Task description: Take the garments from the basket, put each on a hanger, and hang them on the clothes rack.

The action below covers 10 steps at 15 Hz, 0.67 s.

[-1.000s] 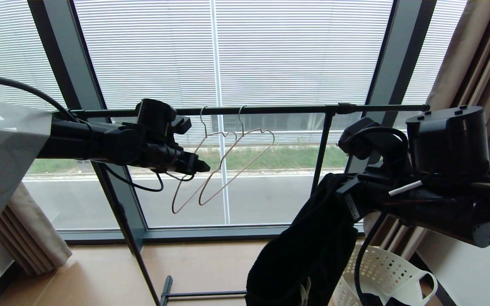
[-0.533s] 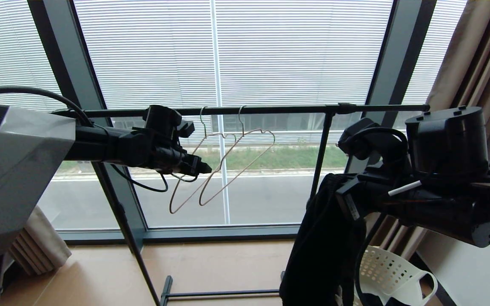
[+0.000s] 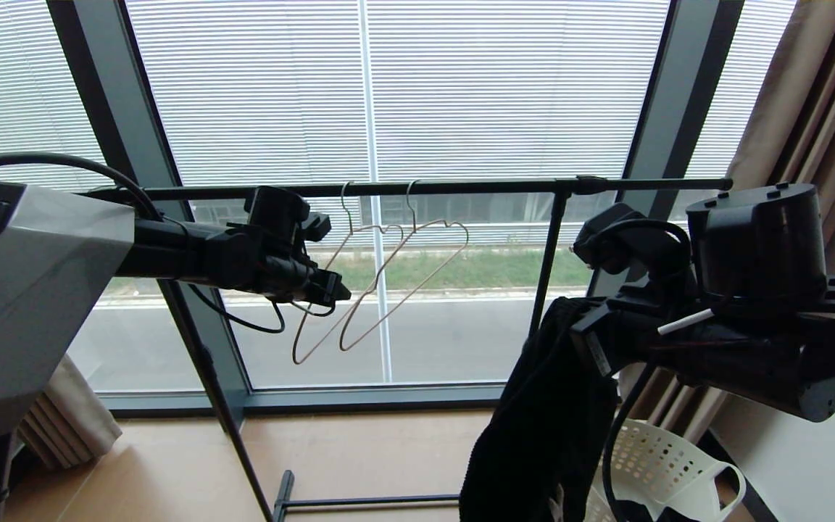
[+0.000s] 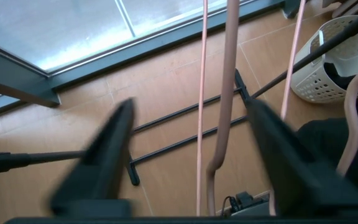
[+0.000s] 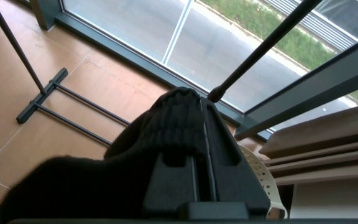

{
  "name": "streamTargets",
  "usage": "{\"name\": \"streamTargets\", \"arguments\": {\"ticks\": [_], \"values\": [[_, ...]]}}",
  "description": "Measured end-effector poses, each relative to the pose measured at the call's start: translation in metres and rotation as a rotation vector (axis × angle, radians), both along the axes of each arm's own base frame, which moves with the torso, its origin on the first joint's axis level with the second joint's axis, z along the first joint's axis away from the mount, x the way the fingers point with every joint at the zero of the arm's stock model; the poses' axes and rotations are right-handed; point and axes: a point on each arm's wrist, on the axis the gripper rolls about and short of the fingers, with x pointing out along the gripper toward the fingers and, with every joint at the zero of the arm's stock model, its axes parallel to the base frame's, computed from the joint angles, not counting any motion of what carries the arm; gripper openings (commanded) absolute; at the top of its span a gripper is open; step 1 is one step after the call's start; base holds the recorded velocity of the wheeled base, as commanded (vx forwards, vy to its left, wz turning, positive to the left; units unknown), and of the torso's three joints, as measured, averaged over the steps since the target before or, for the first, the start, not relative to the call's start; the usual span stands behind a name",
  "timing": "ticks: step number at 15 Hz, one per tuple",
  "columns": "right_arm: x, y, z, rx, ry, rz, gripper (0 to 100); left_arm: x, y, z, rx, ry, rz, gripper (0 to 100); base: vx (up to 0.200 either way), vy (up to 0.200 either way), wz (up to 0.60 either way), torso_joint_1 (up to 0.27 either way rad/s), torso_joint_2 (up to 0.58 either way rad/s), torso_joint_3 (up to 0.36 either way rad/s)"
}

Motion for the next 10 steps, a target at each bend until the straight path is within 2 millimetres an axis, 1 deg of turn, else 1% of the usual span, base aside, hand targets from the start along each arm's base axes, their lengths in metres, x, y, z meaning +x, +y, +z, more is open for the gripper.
{"name": "streamTargets", "arguments": {"ticks": [10], "values": [[0.0014,0.0006,-0.0006,-0.001,0.002,-0.001,0,0.0008,-0.0010,0.0012,-0.006,-0.007,-0.001,0,0.000,0.000,0.00,0.000,0.00,0.000]]}}
